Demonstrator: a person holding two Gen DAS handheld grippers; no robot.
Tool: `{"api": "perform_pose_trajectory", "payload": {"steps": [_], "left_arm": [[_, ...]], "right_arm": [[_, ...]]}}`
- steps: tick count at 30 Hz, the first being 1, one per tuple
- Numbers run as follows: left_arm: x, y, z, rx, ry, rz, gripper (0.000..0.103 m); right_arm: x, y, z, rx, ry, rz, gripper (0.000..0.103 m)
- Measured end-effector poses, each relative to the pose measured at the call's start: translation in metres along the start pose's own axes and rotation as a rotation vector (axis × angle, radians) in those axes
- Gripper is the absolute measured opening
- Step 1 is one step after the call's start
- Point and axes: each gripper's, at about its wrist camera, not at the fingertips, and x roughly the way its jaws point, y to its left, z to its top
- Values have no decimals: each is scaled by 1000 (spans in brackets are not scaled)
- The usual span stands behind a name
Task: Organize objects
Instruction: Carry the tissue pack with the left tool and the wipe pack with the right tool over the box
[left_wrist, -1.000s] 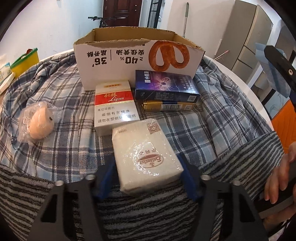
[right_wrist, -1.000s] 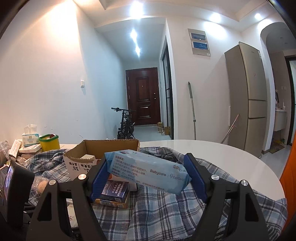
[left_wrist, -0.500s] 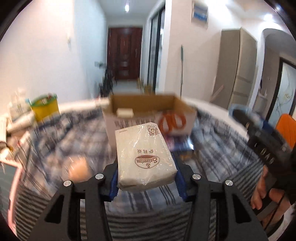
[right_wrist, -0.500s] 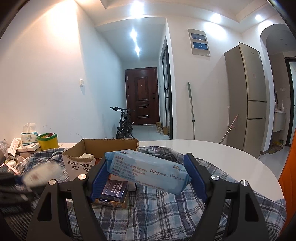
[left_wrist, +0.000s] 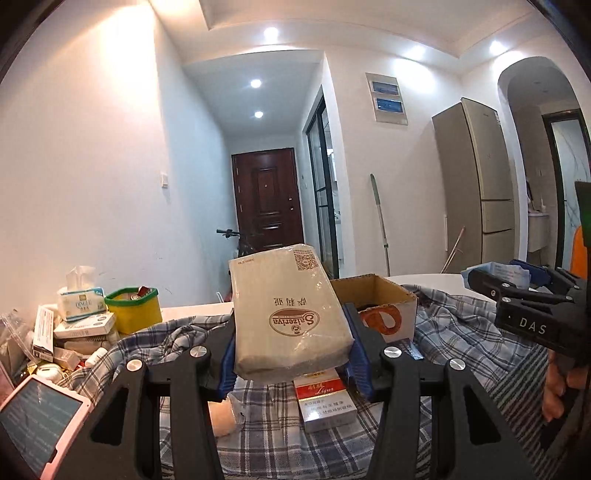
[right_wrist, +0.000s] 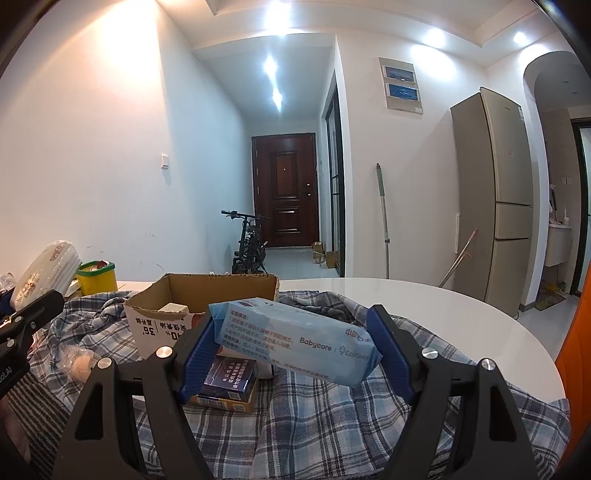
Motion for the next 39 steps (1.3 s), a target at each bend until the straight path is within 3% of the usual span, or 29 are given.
{"api": "perform_pose_trajectory", "payload": {"steps": [6, 16, 18, 23, 28, 33, 39], "left_arm": [[-4, 8, -1, -26, -12, 53, 52], [-10, 16, 7, -48, -1, 12, 52], [-11, 20, 14, -39, 10, -17, 52], [-16, 21, 35, 42, -39, 15, 52], [-16, 22, 64, 16, -84, -14, 52], [-17, 20, 89, -6, -133, -47, 52], [-23, 16, 127, 0, -253, -57, 52]], "right_arm": [[1, -1, 2, 5, 4, 1, 77], [3, -6, 2, 9, 13, 0, 77], [5, -5, 2, 8, 24, -6, 77], [4, -3, 2, 4, 15, -10, 77], [3, -1, 7, -1, 14, 0, 77], [-9, -6, 34, 44, -5, 96, 77], [-8, -2, 105, 52, -137, 135, 77]]}}
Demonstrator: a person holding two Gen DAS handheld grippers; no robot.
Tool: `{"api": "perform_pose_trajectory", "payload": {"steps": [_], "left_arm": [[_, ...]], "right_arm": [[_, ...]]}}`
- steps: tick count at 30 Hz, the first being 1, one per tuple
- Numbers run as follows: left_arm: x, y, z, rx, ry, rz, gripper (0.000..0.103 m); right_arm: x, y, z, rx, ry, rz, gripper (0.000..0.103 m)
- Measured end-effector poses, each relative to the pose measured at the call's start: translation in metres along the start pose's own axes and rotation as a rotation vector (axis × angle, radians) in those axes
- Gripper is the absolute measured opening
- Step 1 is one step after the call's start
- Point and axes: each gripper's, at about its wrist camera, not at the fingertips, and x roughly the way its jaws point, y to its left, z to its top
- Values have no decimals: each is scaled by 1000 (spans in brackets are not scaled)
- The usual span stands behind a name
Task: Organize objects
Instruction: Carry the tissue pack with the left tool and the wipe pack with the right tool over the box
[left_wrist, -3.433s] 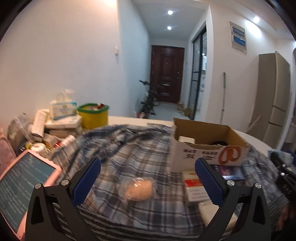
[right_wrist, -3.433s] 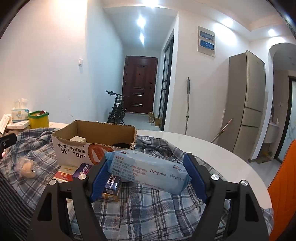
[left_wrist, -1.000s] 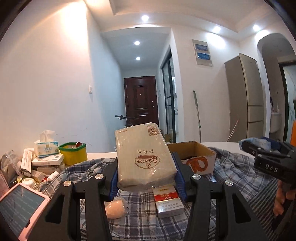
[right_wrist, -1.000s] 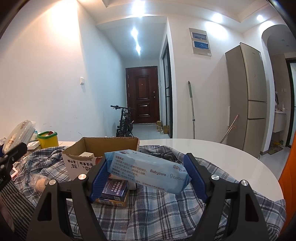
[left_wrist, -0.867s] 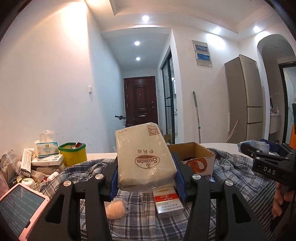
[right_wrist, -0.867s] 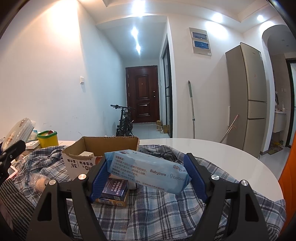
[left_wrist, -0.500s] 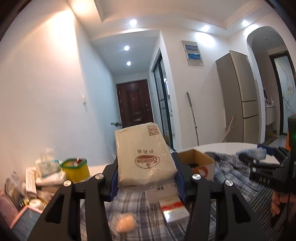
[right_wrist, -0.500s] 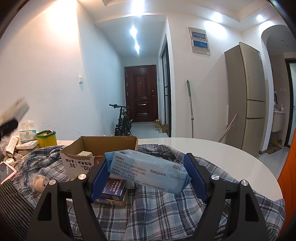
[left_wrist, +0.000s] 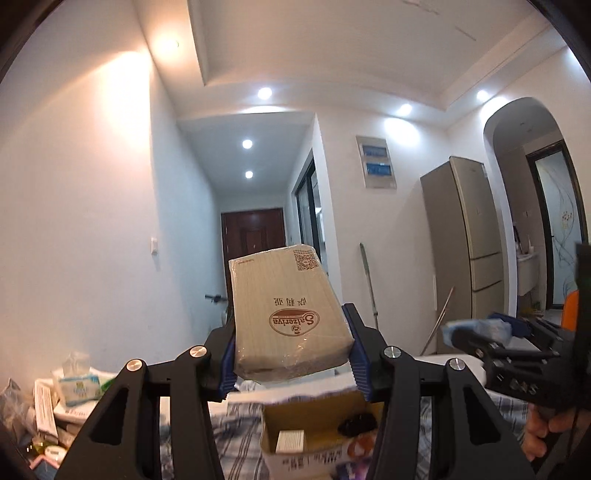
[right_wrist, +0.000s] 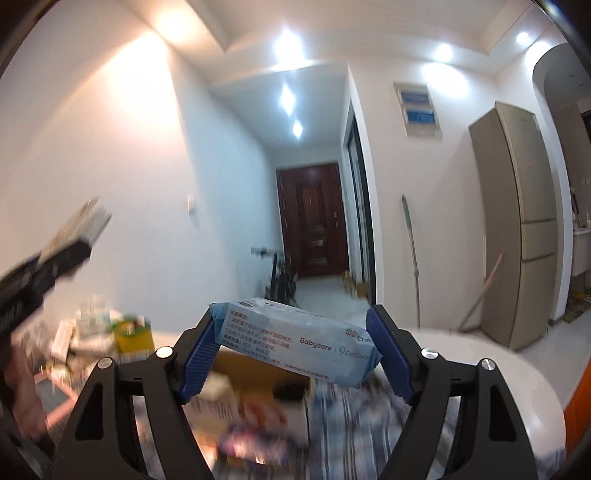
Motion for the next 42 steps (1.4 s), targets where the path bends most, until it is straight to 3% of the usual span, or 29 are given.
{"api": "perform_pose_trajectory", "payload": {"steps": [3, 6, 9, 11, 16, 21, 27, 34, 39, 42], "left_arm": [[9, -2, 16, -4, -21, -23, 52], [29, 7, 13, -59, 16, -26, 52], [43, 18, -10, -105, -1, -17, 52], [57, 26, -36, -138, 38, -15, 52], [92, 41, -76, -189, 182, -7, 52], [117, 48, -94, -247, 285, -2, 52], [126, 43, -104, -233, 319, 7, 52], [125, 38, -106, -212, 335, 5, 52], [134, 34, -113, -226, 398, -11, 52], [134, 28, -115, -194, 399, -1, 52]], "right_arm": [[26, 7, 36, 20, -38, 1, 77], [51, 7, 53, 58, -59, 2, 77], [74, 4, 46, 73, -111, -37, 77], [91, 1, 27, 70, -132, -65, 77], [127, 3, -26, -36, -37, -73, 77], [135, -1, -30, 20, 42, -29, 77], [134, 5, -31, -32, 65, -40, 77], [139, -2, -26, 24, 216, -23, 77], [158, 0, -36, -7, 398, -18, 77], [167, 5, -49, -35, 462, -6, 77]]}}
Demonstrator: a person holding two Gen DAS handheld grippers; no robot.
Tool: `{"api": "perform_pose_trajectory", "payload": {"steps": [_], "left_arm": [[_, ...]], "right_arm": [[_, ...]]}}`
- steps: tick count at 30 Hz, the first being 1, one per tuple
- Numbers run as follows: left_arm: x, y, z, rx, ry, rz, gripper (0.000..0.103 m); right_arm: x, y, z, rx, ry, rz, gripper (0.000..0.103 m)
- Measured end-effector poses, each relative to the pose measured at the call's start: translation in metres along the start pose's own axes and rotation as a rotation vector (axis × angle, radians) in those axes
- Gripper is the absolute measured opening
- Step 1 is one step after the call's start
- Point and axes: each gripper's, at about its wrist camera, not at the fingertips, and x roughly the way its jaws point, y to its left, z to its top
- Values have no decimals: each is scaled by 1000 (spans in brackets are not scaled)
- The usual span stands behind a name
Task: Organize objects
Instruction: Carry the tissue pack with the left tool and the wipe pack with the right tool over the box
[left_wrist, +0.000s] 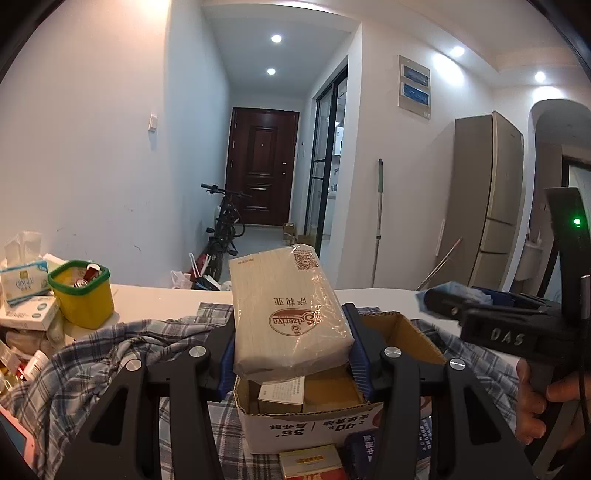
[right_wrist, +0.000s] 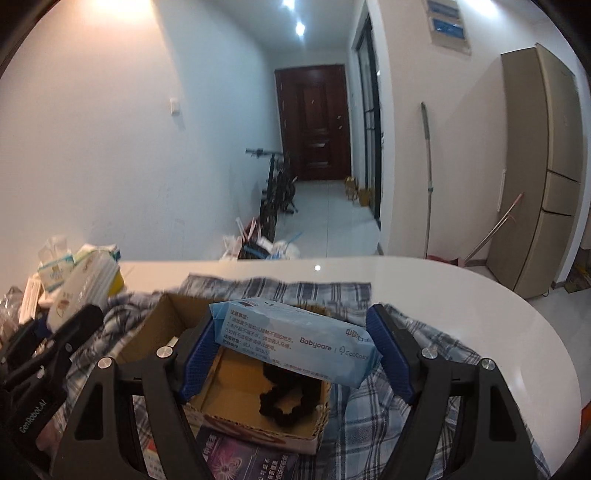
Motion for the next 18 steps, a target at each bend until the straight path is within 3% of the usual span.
{"api": "perform_pose_trajectory", "payload": {"steps": [8, 18], "left_arm": [[8, -8, -7, 44, 15, 36, 52], [13, -8, -10, 44, 38, 31, 52]], "right_arm": [[23, 7, -19, -41, 118, 7, 77], [35, 3, -20, -46, 150, -25, 77]]}}
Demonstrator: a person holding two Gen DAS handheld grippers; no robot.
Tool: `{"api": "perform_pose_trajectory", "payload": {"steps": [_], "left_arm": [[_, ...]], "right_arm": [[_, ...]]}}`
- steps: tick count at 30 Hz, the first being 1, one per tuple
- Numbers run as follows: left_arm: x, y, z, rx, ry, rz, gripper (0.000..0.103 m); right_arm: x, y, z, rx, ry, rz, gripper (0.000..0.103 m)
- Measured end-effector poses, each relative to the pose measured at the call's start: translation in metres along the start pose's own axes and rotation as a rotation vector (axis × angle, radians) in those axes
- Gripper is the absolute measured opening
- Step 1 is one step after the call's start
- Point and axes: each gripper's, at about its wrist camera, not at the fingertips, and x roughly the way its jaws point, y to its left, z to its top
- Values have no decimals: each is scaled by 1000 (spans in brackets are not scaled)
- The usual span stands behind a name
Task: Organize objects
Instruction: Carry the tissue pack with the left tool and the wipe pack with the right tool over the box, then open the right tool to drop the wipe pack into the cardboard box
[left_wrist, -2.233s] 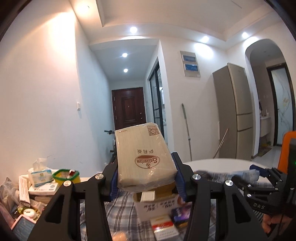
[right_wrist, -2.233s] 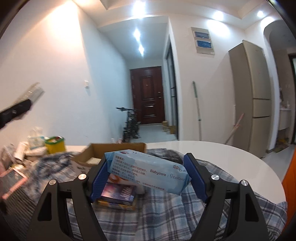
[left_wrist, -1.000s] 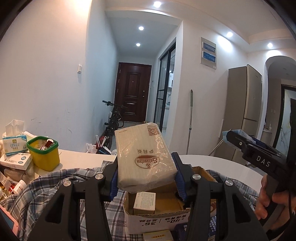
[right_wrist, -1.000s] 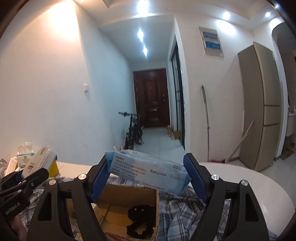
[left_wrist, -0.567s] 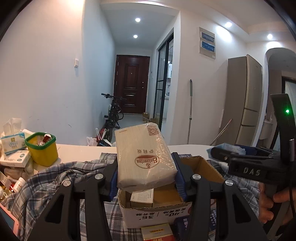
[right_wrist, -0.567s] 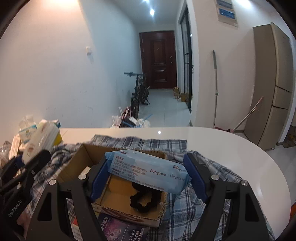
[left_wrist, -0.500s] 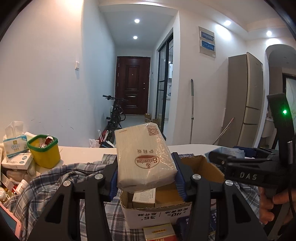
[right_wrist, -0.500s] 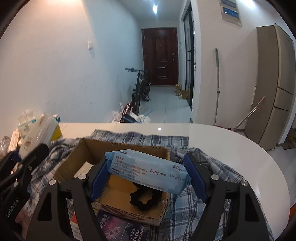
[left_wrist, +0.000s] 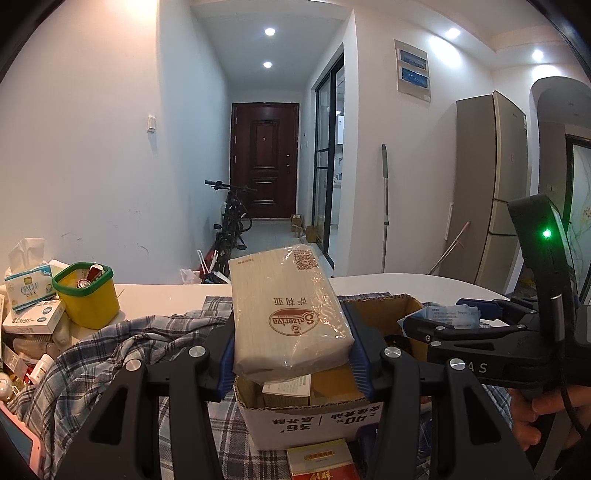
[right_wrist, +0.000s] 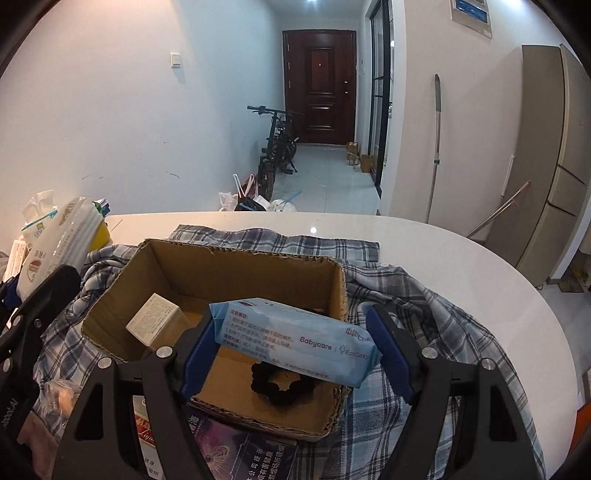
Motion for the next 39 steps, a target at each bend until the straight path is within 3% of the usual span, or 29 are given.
{"api": "perform_pose_trajectory", "payload": {"steps": [6, 12, 16, 21, 28, 30, 34, 39], "left_arm": [[0, -1, -1, 6, 1, 0, 52], [0, -1, 0, 3, -5, -1, 52], [1, 0, 1, 1, 0, -1, 52], [1, 1, 1, 2, 1, -2, 52], [1, 3, 1, 4, -2, -8, 52], [1, 2, 1, 4, -2, -8, 52], [0, 4, 1, -10, -4, -16, 52], [-4, 6, 3, -31, -19, -53, 52]], "right_arm": [[0, 5, 2, -8, -12, 1, 77], [-8, 10, 2, 1, -30, 113, 77], [2, 21, -3, -53, -12, 57, 77], [12, 20, -8, -39, 29, 62, 77], [13, 21, -8, -48, 14, 52, 79], [11, 20, -7, -42, -1, 46, 81], [-2, 15, -4, -2, -81, 33, 100], [-23, 3, 3, 44, -194, -27, 102]]}}
